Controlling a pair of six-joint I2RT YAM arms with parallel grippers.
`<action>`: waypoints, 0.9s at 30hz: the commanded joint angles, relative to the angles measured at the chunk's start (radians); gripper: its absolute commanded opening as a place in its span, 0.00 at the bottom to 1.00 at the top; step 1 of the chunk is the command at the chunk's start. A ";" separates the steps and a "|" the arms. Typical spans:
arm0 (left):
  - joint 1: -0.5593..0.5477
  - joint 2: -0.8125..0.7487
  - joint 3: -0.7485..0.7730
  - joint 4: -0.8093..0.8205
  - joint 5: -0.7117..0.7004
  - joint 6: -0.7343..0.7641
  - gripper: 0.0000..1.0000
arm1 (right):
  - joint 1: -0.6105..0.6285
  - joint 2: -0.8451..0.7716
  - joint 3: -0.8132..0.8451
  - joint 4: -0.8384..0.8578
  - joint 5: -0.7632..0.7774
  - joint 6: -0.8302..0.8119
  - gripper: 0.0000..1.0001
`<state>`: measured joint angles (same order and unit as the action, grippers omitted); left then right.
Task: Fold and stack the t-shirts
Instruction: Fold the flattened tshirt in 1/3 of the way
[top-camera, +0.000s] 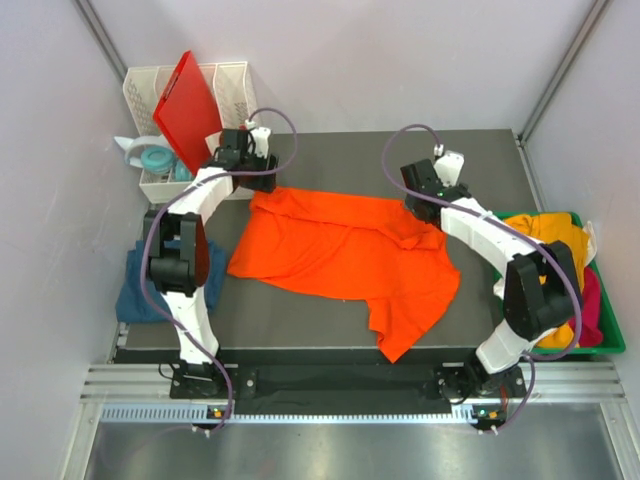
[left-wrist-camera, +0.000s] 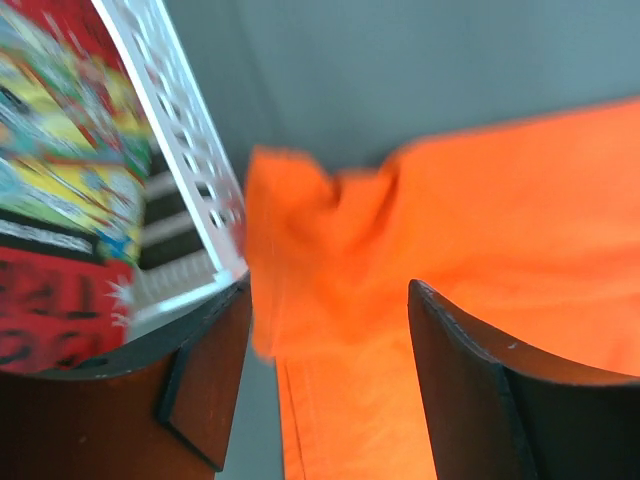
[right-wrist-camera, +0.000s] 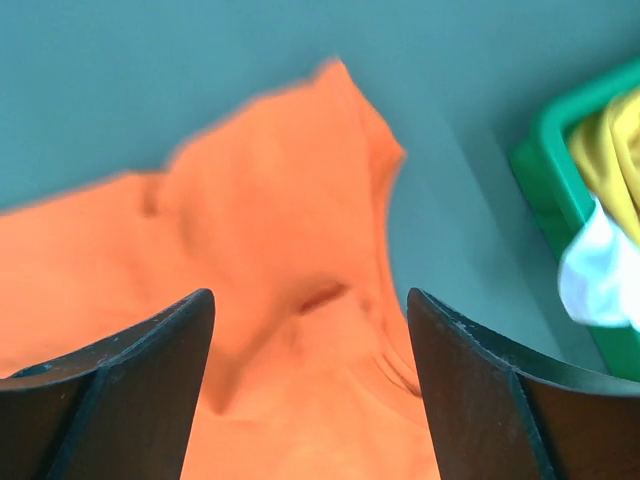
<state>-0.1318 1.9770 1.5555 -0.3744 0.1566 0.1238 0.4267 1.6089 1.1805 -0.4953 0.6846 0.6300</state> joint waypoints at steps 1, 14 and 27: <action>-0.006 0.020 0.155 0.052 0.061 -0.039 0.67 | -0.028 0.075 0.109 0.026 -0.029 -0.059 0.77; -0.084 0.226 0.268 0.069 0.020 -0.050 0.52 | -0.106 0.344 0.209 0.118 -0.189 -0.012 0.00; -0.138 0.290 0.291 0.014 0.032 -0.023 0.50 | -0.187 0.462 0.283 0.015 -0.206 0.030 0.00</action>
<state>-0.2646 2.2509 1.7985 -0.3428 0.1761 0.0818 0.2916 2.0354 1.4178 -0.4496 0.4873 0.6277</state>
